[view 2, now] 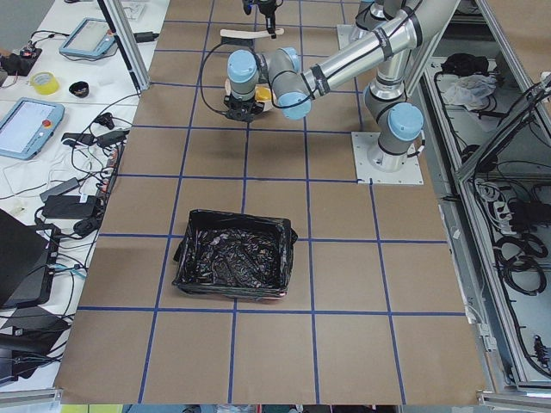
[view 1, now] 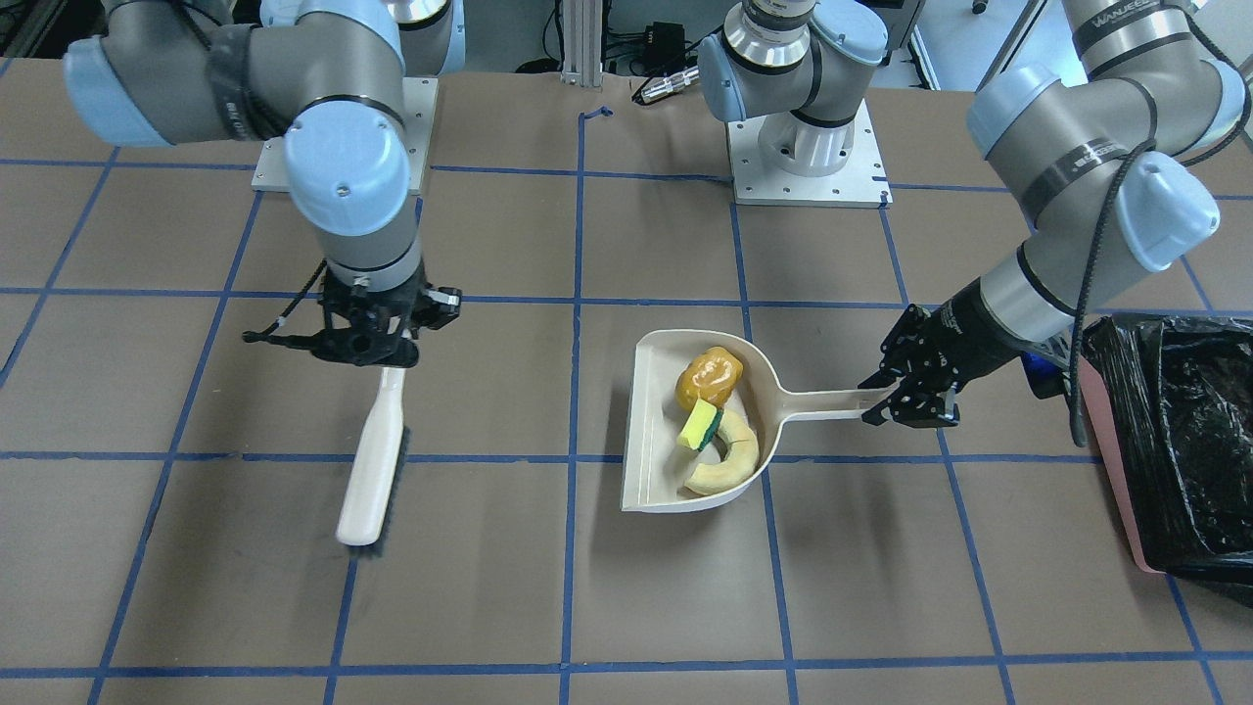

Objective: Sweep and dump trash into bin
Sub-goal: 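Lift the loaded dustpan toward the black bin while the right gripper withdraws the brush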

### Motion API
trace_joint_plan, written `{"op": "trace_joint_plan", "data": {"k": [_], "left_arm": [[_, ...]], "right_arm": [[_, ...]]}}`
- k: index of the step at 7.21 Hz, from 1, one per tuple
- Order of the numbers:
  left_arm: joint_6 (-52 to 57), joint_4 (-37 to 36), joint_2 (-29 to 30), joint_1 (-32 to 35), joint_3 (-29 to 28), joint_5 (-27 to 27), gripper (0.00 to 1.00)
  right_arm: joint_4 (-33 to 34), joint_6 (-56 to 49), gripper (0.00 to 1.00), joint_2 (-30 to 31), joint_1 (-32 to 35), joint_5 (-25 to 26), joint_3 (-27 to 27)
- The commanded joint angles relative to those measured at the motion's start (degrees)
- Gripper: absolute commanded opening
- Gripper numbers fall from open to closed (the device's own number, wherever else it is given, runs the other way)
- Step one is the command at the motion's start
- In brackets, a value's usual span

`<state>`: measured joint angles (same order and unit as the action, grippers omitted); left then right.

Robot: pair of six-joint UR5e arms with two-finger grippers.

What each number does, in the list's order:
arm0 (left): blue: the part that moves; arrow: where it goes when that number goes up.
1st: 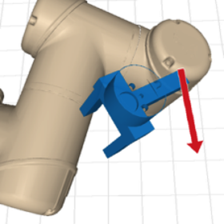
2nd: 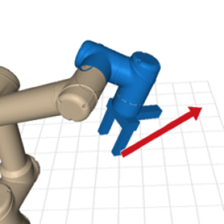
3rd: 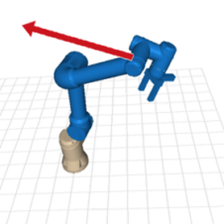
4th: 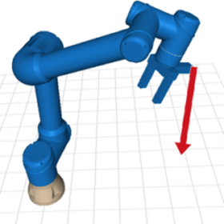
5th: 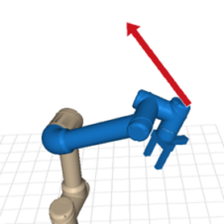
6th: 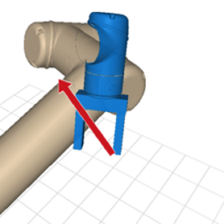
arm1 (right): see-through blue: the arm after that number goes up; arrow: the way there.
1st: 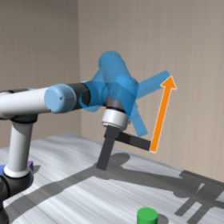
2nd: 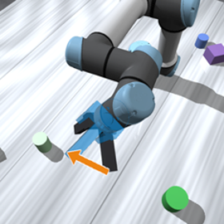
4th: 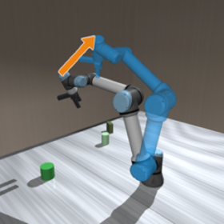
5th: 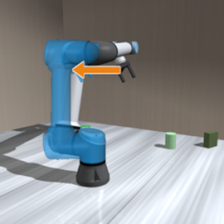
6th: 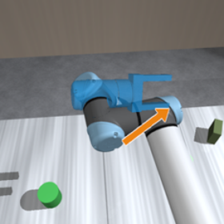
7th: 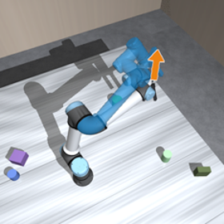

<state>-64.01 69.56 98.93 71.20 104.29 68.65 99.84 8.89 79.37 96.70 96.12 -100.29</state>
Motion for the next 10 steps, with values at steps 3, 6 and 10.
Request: {"op": "trace_joint_plan", "data": {"k": [3, 6, 10], "left_arm": [[0.1, 10.1, 2.1, -7.8, -12.7, -3.2, 0.00], [0.0, 13.2, 2.3, -14.9, -16.6, -6.3, 0.00], [1.1, 28.2, 5.9, -21.3, -29.4, -6.9, 0.00]], "right_arm": [[5.9, -13.8, 0.07, -3.9, -12.4, 1.9, 1.0], [7.5, -21.5, 0.07, -7.4, -18.8, 1.8, 2.1], [10.8, -25.1, 0.05, -9.3, -22.5, 5.7, -1.5]]}}
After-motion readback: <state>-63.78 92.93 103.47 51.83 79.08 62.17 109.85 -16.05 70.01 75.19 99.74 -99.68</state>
